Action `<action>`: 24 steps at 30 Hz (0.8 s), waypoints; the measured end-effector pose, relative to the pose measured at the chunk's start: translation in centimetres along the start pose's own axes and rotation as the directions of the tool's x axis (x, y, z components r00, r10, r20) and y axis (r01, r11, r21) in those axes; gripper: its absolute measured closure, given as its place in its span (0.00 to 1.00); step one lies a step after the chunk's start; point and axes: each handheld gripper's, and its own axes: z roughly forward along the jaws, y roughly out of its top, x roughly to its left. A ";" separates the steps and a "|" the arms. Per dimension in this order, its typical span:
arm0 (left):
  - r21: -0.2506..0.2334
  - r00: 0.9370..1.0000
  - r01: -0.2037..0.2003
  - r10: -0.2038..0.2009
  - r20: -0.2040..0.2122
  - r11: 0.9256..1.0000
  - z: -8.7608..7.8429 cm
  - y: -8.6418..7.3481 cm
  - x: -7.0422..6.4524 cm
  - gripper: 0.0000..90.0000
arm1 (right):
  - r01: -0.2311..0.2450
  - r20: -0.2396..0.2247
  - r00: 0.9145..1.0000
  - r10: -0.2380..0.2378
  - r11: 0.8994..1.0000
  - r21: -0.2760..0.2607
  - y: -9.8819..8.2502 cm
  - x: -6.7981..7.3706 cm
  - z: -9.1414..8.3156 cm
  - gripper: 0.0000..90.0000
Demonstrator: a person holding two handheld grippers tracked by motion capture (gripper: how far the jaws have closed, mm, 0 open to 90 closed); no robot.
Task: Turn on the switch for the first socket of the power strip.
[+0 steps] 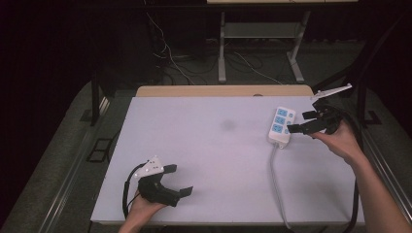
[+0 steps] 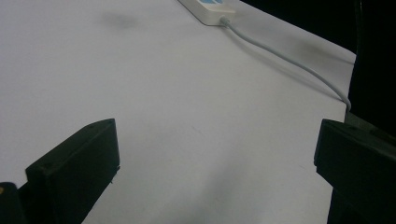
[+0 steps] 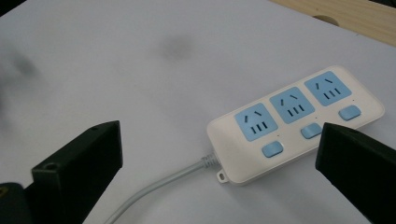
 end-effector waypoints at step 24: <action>-0.004 1.000 -0.002 0.002 0.000 1.000 -0.1 0.0 0.1 0.00 | -0.070 0.009 0.997 0.070 0.997 -0.040 -0.3 -3.6 2.2 0.09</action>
